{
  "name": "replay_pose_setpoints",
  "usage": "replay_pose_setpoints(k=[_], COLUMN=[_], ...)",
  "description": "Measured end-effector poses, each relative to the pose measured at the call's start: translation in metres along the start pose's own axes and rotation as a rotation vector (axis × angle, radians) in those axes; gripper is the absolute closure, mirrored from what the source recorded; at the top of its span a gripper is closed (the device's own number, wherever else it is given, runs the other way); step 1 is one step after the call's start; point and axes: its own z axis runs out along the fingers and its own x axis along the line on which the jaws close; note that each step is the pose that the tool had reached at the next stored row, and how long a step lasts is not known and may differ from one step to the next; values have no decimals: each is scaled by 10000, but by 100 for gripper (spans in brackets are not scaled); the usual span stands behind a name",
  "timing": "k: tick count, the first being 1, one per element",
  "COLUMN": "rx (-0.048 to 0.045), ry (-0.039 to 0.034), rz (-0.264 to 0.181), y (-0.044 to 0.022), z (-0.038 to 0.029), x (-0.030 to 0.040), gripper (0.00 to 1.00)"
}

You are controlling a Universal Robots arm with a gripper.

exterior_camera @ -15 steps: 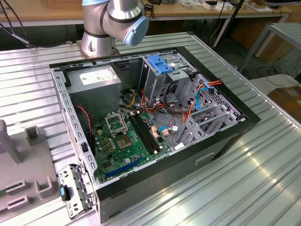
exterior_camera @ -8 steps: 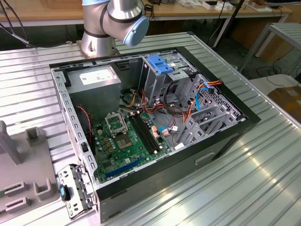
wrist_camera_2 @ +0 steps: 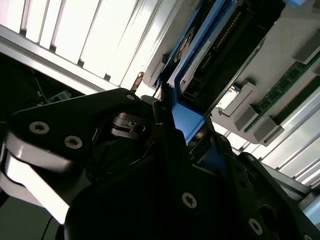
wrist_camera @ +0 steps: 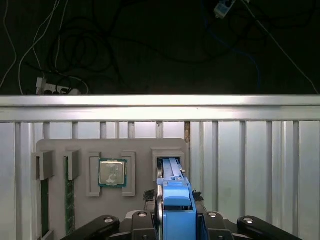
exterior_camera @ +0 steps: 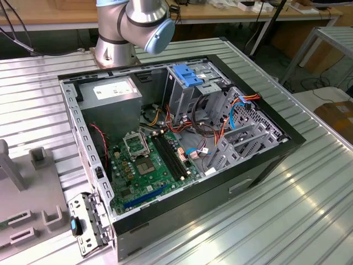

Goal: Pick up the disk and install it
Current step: 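Pick up the disk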

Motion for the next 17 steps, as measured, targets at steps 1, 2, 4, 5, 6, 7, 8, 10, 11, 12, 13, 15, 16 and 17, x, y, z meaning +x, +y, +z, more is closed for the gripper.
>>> replay_pose_setpoints(k=[1,2,4,5,6,7,8,10,11,12,13,15,16,17], rx=[-1,-2,-3,-3,-3,-4,-5,-5,-1,0,0,0,1,2], ry=[0,0,-1,-1,-1,-1,-1,-2,0,0,0,0,0,0], rz=[-23,-44,-82,-99,-111,-137,-152,-124,6,9,10,15,50,78], y=[0,0,0,0,0,0,0,0,0,0,0,0,0,0], z=[0,0,0,0,0,0,0,0,0,0,1,1,1,1], x=[0,0,0,0,0,0,0,0,0,0,0,0,0,0], gripper=[63,63,63,63,63,63,63,63,63,63,63,63,63,63])
